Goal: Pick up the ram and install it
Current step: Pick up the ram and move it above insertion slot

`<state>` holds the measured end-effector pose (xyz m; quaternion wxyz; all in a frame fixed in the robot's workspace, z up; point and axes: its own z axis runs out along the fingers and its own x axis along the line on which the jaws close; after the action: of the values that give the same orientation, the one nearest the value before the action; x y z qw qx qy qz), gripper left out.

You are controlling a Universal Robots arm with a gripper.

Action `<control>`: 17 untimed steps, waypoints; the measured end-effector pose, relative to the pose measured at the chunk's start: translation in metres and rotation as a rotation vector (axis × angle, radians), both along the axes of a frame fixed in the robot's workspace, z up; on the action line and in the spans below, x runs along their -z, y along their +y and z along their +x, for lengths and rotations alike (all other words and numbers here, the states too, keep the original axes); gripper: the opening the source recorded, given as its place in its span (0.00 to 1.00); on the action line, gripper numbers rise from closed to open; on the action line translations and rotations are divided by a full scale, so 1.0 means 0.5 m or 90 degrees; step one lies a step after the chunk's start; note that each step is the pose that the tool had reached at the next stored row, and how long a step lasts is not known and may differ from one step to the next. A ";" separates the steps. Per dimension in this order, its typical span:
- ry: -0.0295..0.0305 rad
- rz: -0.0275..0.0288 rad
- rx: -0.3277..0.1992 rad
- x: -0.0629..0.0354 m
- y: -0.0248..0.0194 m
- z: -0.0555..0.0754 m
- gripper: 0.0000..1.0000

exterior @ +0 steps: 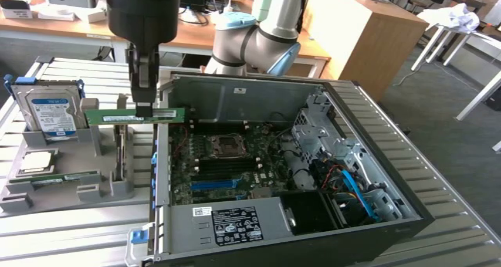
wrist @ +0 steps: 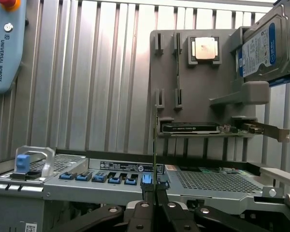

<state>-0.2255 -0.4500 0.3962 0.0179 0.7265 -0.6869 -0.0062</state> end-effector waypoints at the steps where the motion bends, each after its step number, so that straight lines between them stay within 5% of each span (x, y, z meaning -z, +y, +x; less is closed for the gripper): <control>1: 0.0000 0.0000 0.000 0.000 0.0000 0.001 0.13; 17: 0.0001 -0.0002 0.000 0.000 0.0000 0.022 0.13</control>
<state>-0.2145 -0.4500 0.3962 0.0180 0.7265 -0.6869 -0.0061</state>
